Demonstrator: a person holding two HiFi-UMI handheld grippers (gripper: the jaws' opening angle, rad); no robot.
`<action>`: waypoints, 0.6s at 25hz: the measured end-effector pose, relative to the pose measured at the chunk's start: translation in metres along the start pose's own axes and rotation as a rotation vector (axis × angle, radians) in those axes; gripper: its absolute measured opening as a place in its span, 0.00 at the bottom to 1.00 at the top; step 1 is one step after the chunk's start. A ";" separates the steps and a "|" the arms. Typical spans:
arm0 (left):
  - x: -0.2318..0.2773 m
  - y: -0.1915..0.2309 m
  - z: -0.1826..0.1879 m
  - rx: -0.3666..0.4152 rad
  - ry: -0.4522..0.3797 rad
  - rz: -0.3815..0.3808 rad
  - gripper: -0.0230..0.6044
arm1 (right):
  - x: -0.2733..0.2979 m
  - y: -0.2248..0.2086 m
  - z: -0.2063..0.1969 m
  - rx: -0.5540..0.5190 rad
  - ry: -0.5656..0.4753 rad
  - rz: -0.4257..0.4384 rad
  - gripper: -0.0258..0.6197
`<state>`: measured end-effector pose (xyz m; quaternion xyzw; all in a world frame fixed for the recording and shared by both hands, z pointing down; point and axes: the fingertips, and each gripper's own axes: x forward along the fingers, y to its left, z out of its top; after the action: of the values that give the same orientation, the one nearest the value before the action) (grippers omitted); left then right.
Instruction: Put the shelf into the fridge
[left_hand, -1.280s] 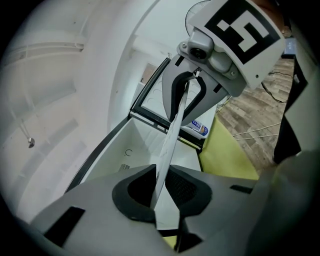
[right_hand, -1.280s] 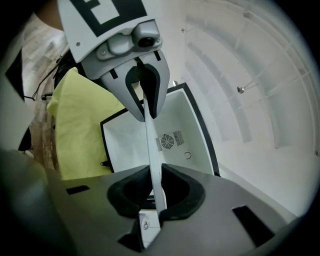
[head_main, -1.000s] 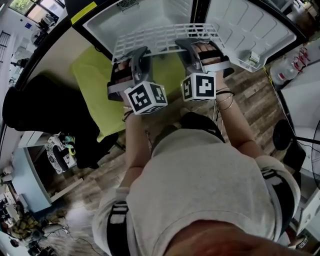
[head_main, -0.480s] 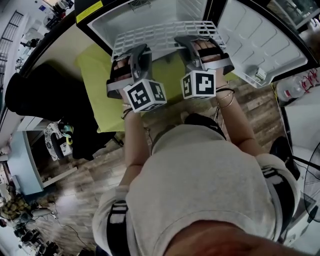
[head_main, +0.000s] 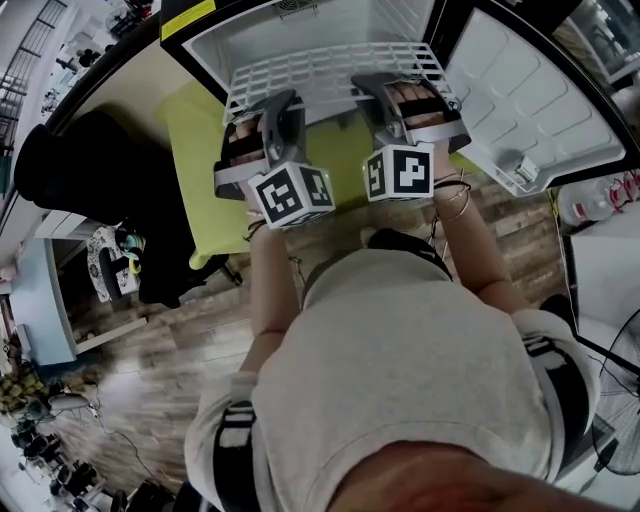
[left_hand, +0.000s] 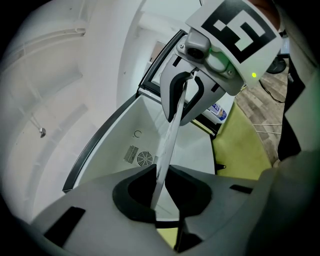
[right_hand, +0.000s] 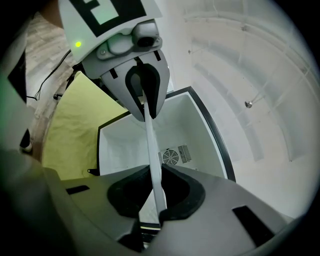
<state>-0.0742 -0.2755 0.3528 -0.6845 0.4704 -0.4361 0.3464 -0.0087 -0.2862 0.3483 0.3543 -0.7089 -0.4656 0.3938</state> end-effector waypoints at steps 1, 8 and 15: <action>0.000 0.000 0.000 0.002 0.004 0.003 0.14 | 0.000 0.000 0.000 0.000 -0.004 0.001 0.13; -0.004 -0.001 0.003 -0.007 0.022 0.011 0.14 | 0.000 0.000 -0.001 -0.014 -0.036 -0.001 0.13; -0.005 -0.001 0.008 -0.009 0.037 0.014 0.13 | 0.000 -0.002 -0.004 -0.034 -0.062 0.007 0.13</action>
<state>-0.0679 -0.2695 0.3494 -0.6745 0.4835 -0.4441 0.3376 -0.0047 -0.2882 0.3475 0.3305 -0.7141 -0.4868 0.3792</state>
